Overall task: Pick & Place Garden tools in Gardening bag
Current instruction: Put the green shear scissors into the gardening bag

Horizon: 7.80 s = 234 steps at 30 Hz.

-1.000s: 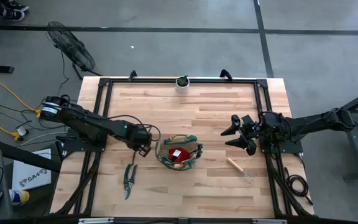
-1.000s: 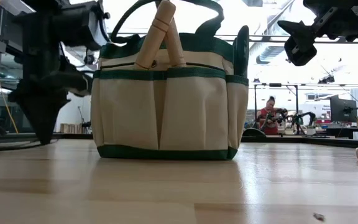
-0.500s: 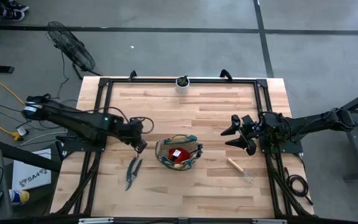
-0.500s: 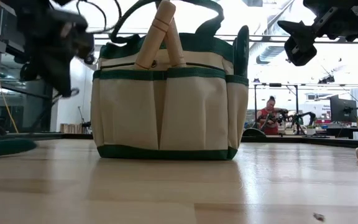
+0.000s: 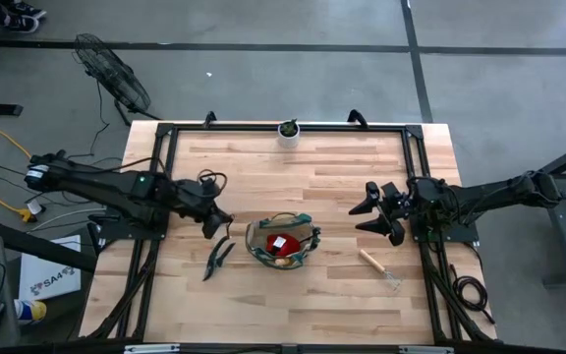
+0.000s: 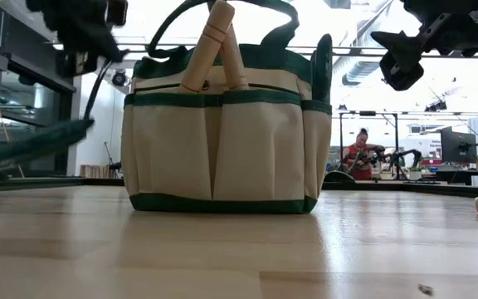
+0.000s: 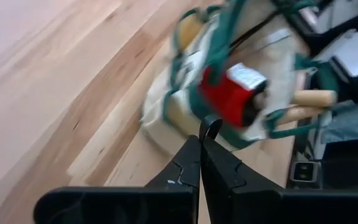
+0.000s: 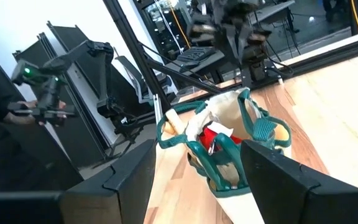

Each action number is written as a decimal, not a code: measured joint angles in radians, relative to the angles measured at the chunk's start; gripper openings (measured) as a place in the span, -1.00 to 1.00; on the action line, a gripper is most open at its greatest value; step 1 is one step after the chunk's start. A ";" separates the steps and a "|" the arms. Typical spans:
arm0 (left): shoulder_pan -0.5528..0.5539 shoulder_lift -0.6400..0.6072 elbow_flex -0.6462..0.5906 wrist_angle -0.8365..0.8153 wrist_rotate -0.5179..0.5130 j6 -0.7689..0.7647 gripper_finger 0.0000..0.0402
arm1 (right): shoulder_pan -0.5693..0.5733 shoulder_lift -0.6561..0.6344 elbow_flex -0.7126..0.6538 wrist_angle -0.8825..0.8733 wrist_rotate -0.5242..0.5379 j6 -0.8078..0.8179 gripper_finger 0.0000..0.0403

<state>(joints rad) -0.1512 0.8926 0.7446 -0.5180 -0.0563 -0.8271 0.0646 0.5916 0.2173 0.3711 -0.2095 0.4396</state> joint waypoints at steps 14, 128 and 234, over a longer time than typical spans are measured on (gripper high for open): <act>0.000 0.001 0.149 -0.004 0.095 0.176 -1.00 | 0.000 0.002 0.000 -0.010 0.000 0.000 0.13; -0.085 0.169 0.551 0.052 -0.005 0.496 -1.00 | 0.000 0.001 0.000 -0.018 0.000 0.000 0.13; -0.084 0.350 0.550 -0.115 0.113 1.085 -1.00 | 0.000 0.003 0.000 -0.026 0.000 0.000 0.13</act>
<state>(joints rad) -0.2352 1.2423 1.2942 -0.6326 0.0568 0.2577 0.0647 0.5945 0.2169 0.3454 -0.2092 0.4397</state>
